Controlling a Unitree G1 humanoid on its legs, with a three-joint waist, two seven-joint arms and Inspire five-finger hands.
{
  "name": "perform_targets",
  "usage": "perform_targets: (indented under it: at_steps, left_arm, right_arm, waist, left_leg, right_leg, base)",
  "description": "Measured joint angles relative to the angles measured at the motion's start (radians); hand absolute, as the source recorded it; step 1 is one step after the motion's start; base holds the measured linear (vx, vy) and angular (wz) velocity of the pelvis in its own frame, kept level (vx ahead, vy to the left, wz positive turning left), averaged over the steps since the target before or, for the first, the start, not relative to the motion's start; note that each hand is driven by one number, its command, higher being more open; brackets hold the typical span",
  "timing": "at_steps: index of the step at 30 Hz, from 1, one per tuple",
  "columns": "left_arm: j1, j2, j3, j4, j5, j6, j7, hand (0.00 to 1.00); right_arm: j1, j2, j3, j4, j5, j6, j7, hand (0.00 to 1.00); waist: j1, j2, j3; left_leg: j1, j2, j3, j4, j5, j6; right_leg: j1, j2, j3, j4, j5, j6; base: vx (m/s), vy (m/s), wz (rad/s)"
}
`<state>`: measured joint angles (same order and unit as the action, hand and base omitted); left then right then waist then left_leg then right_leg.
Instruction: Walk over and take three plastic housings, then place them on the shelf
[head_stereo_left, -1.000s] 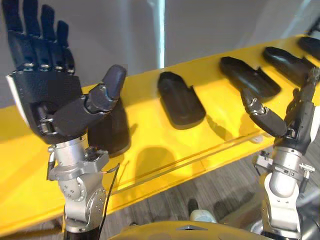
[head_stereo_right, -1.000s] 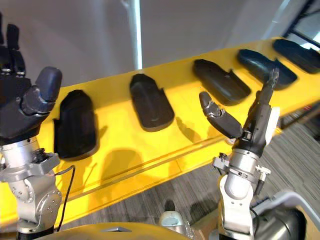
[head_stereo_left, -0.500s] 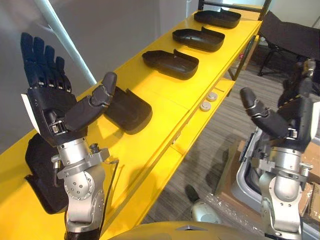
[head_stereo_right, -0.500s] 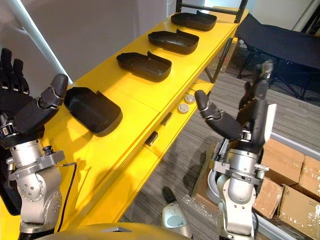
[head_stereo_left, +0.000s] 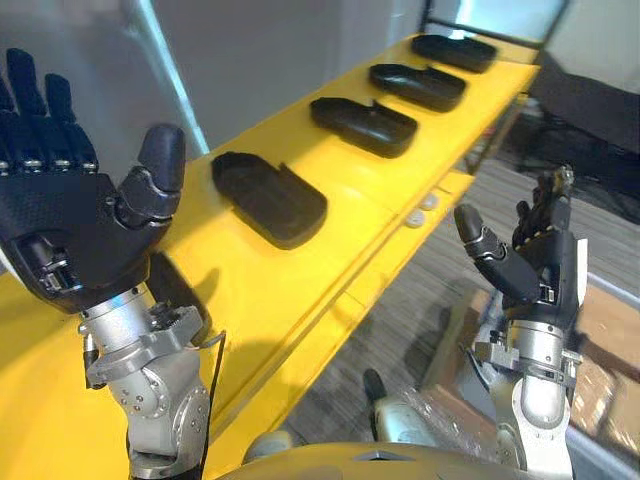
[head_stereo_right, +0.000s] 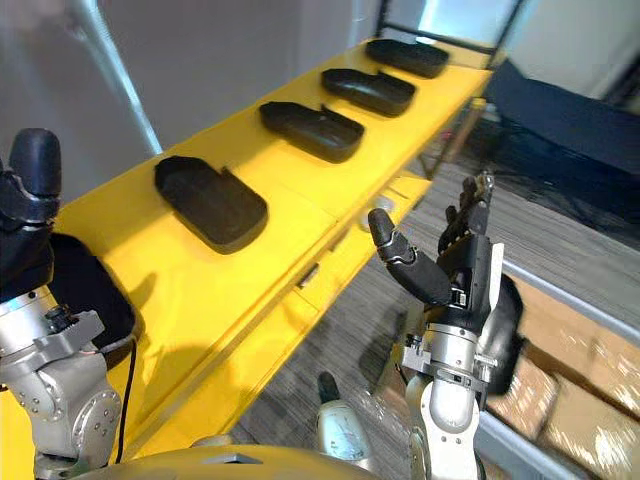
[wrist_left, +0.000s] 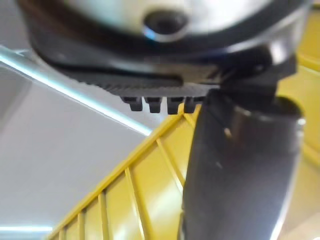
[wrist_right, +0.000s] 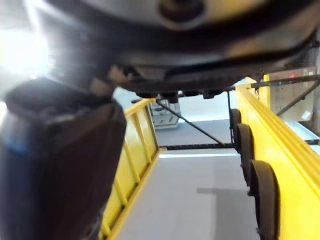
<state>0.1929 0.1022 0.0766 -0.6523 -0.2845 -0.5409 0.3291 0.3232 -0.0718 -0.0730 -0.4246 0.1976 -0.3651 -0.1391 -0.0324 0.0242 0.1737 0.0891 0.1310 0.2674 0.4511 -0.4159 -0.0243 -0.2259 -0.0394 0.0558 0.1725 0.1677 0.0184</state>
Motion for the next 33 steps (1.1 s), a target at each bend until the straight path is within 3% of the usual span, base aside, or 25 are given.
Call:
perform_targets:
  at_steps: [1, 2, 3, 4, 6, 8, 9, 10, 11, 12, 14, 15, 16, 17, 18, 19, 20, 22, 26, 28, 33]
  left_arm:
    - [0.007, -0.001, 0.025, 0.025, 0.003, 0.005, -0.006, 1.0]
    - [0.025, -0.004, 0.06, 0.035, 0.002, 0.023, -0.024, 1.0]
    - [0.03, -0.007, 0.065, 0.035, 0.0, 0.024, -0.03, 1.0]
    - [0.053, -0.012, 0.087, 0.034, -0.025, 0.024, -0.062, 1.0]
    - [0.069, -0.019, 0.114, 0.035, -0.05, 0.024, -0.093, 1.0]
    - [0.095, -0.027, 0.13, 0.035, -0.114, 0.026, -0.124, 1.0]
    - [0.097, -0.027, 0.129, 0.036, -0.168, 0.033, -0.144, 1.0]
    - [0.099, -0.038, 0.122, 0.037, -0.207, 0.043, -0.157, 1.0]
    - [0.107, -0.046, 0.115, 0.036, -0.222, 0.045, -0.165, 1.0]
    - [0.122, -0.056, 0.108, 0.036, -0.226, 0.05, -0.167, 1.0]
    - [0.135, -0.09, 0.094, 0.037, -0.23, 0.07, -0.158, 1.0]
    - [0.138, -0.115, 0.077, 0.037, -0.239, 0.076, -0.152, 1.0]
    - [0.138, -0.126, 0.071, 0.037, -0.268, 0.076, -0.149, 1.0]
    - [0.138, -0.131, 0.069, 0.037, -0.282, 0.076, -0.149, 1.0]
    - [0.139, -0.141, 0.05, 0.048, -0.298, 0.078, -0.151, 1.0]
    - [0.14, -0.141, 0.041, 0.057, -0.297, 0.082, -0.152, 1.0]
    - [0.144, -0.14, 0.016, 0.073, -0.293, 0.097, -0.152, 1.0]
    - [0.173, -0.131, 0.002, 0.077, -0.25, 0.107, -0.15, 1.0]
    - [0.166, -0.121, -0.002, 0.112, -0.216, 0.126, -0.169, 1.0]
    - [0.166, -0.109, -0.008, 0.157, -0.18, 0.162, -0.164, 1.0]
    - [0.153, -0.057, -0.028, 0.214, -0.118, 0.235, -0.151, 1.0]
  right_arm:
    - [-0.056, -0.01, -0.006, 0.046, 0.008, -0.014, -0.008, 1.0]
    - [-0.12, -0.011, -0.009, 0.11, 0.007, -0.02, -0.039, 1.0]
    - [-0.13, -0.011, -0.008, 0.122, 0.007, -0.02, -0.046, 1.0]
    - [-0.16, -0.01, 0.006, 0.164, 0.005, -0.02, -0.08, 1.0]
    - [-0.175, -0.006, 0.028, 0.221, -0.014, -0.019, -0.112, 1.0]
    - [-0.177, -0.001, 0.06, 0.268, -0.081, -0.008, -0.124, 1.0]
    - [-0.171, 0.0, 0.077, 0.285, -0.13, 0.011, -0.126, 1.0]
    - [-0.17, -0.004, 0.078, 0.303, -0.168, 0.032, -0.126, 1.0]
    - [-0.169, -0.006, 0.076, 0.303, -0.187, 0.048, -0.126, 1.0]
    - [-0.165, -0.012, 0.067, 0.302, -0.193, 0.061, -0.118, 1.0]
    - [-0.157, -0.035, 0.034, 0.301, -0.19, 0.079, -0.087, 1.0]
    - [-0.142, -0.05, 0.006, 0.29, -0.189, 0.089, -0.07, 1.0]
    - [-0.121, -0.047, -0.019, 0.259, -0.187, 0.092, -0.059, 1.0]
    - [-0.108, -0.046, -0.03, 0.232, -0.181, 0.092, -0.057, 1.0]
    - [-0.082, -0.047, -0.055, 0.181, -0.181, 0.092, -0.059, 1.0]
    - [-0.08, -0.048, -0.069, 0.165, -0.181, 0.092, -0.065, 1.0]
    - [-0.082, -0.057, -0.099, 0.138, -0.18, 0.094, -0.075, 1.0]
    - [-0.074, -0.07, -0.087, 0.135, -0.162, 0.106, -0.082, 1.0]
    - [-0.037, -0.082, -0.043, 0.148, -0.14, 0.181, -0.093, 1.0]
    - [-0.031, -0.083, -0.013, 0.209, -0.148, 0.223, -0.093, 1.0]
    - [-0.126, -0.091, -0.02, 0.475, -0.155, 0.283, -0.112, 1.0]
  waist:
    - [0.001, 0.004, 0.0]
    - [0.008, 0.005, 0.0]
    - [0.01, 0.005, 0.0]
    - [0.028, 0.005, 0.0]
    - [0.054, -0.003, -0.004]
    - [0.069, -0.012, -0.007]
    - [0.076, -0.032, -0.019]
    - [0.08, -0.016, -0.021]
    - [0.08, -0.006, -0.024]
    - [0.068, 0.002, -0.027]
    - [0.034, 0.011, -0.025]
    - [0.008, 0.009, -0.021]
    - [-0.016, -0.003, -0.006]
    - [-0.022, -0.009, 0.003]
    - [-0.02, -0.014, 0.016]
    - [-0.019, -0.008, 0.02]
    - [-0.02, 0.012, 0.026]
    - [-0.021, 0.033, 0.017]
    - [-0.023, 0.036, 0.016]
    - [-0.022, 0.036, 0.015]
    - [-0.01, 0.032, 0.021]
  left_leg:
    - [-0.01, 0.024, 0.017, -0.002, 0.018, -0.004]
    - [-0.015, 0.056, 0.023, -0.013, 0.044, -0.016]
    - [-0.015, 0.061, 0.023, -0.017, 0.049, -0.018]
    - [-0.021, 0.091, 0.03, -0.022, 0.064, -0.038]
    - [-0.043, 0.125, 0.031, -0.024, 0.085, -0.072]
    - [-0.048, 0.158, 0.041, -0.033, 0.109, -0.116]
    - [-0.05, 0.182, 0.047, -0.035, 0.127, -0.149]
    - [-0.05, 0.222, 0.047, -0.054, 0.159, -0.176]
    - [-0.044, 0.243, 0.05, -0.073, 0.18, -0.186]
    - [-0.03, 0.275, 0.062, -0.111, 0.226, -0.201]
    - [-0.021, 0.317, 0.065, -0.136, 0.297, -0.185]
    - [-0.05, 0.339, 0.047, -0.097, 0.353, -0.128]
    - [-0.126, 0.367, 0.002, 0.026, 0.417, -0.031]
    - [-0.166, 0.376, -0.021, 0.089, 0.447, 0.024]
    - [-0.194, 0.361, -0.049, 0.114, 0.347, -0.038]
    - [-0.199, 0.333, -0.06, 0.102, 0.304, -0.06]
    - [-0.204, 0.244, -0.088, 0.057, 0.253, -0.058]
    - [-0.181, 0.182, -0.068, 0.001, 0.249, -0.032]
    - [-0.141, 0.138, -0.078, -0.082, 0.25, -0.042]
    - [-0.093, 0.119, -0.064, -0.168, 0.254, -0.051]
    - [-0.125, 0.066, -0.083, -0.208, 0.254, -0.064]
  right_leg:
    - [-0.024, -0.022, -0.086, 0.147, -0.098, -0.028]
    - [-0.021, -0.076, -0.153, 0.305, -0.19, -0.029]
    - [-0.015, -0.09, -0.163, 0.331, -0.204, -0.027]
    - [0.01, -0.143, -0.183, 0.409, -0.241, -0.028]
    - [0.056, -0.232, -0.192, 0.46, -0.246, -0.027]
    - [0.115, -0.31, -0.19, 0.413, -0.226, -0.012]
    - [0.159, -0.327, -0.183, 0.319, -0.186, 0.032]
    - [0.18, -0.271, -0.204, 0.276, -0.234, 0.102]
    - [0.181, -0.249, -0.212, 0.262, -0.252, 0.131]
    - [0.182, -0.214, -0.238, 0.239, -0.291, 0.186]
    - [0.182, -0.167, -0.27, 0.233, -0.329, 0.163]
    - [0.187, -0.143, -0.283, 0.224, -0.342, 0.139]
    - [0.213, -0.128, -0.312, 0.191, -0.353, 0.117]
    - [0.231, -0.124, -0.321, 0.167, -0.359, 0.104]
    - [0.244, -0.122, -0.32, 0.14, -0.368, 0.086]
    - [0.242, -0.121, -0.31, 0.138, -0.37, 0.082]
    - [0.231, -0.12, -0.281, 0.14, -0.37, 0.08]
    - [0.208, -0.11, -0.249, 0.149, -0.37, 0.079]
    - [0.17, -0.121, -0.214, 0.133, -0.341, 0.091]
    - [0.176, -0.129, -0.219, 0.088, -0.293, 0.101]
    - [0.175, -0.169, -0.252, -0.01, -0.19, 0.128]
  base:
    - [-0.23, -0.146, -0.57]
    - [-0.15, -0.099, -0.35]
    - [-0.07, -0.144, -0.28]
    - [-0.01, -0.132, -0.24]
    - [-0.01, -0.285, -0.26]
    - [0.03, -0.429, -0.35]
    - [0.04, -0.553, -0.49]
    - [0.05, -0.561, -0.51]
    - [0.05, -0.479, -0.58]
    - [0.07, -0.495, -0.57]
    - [0.07, -0.436, -0.36]
    - [0.06, -0.462, -0.1]
    - [0.04, -0.453, -0.12]
    - [0.03, -0.445, -0.25]
    - [0.01, -0.186, -0.35]
    - [0.02, -0.157, -0.58]
    - [0.01, -0.078, -0.59]
    - [0.03, -0.036, -0.71]
    - [0.01, 0.025, -0.5]
    - [-0.03, 0.116, -0.28]
    - [-0.06, 0.162, 0.05]
